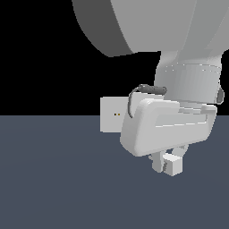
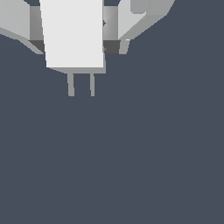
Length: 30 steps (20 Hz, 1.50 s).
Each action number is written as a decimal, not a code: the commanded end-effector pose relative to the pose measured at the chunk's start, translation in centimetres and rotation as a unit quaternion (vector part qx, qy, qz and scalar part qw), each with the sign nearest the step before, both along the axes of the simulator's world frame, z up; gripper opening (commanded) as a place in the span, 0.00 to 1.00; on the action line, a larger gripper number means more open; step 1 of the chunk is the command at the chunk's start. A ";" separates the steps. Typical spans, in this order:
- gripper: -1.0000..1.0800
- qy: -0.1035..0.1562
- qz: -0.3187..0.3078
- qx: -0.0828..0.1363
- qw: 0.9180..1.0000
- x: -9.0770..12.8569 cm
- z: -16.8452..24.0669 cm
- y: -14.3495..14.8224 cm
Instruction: Plug the charger into the wall socket.
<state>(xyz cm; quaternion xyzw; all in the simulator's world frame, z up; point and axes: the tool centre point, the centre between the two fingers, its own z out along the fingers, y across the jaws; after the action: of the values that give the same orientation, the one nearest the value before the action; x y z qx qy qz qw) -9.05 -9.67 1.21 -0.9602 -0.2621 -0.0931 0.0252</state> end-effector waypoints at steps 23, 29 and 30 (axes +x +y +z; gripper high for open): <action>0.00 -0.002 -0.151 0.002 0.989 1.5 4.5 5.2; 0.00 -0.002 -0.200 0.002 0.980 2.4 6.0 6.7; 0.00 -0.002 -0.208 0.002 0.978 2.6 6.3 7.0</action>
<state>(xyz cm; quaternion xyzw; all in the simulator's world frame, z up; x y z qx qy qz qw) -6.72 -3.04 7.08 -0.9927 -0.0696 -0.0985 0.0078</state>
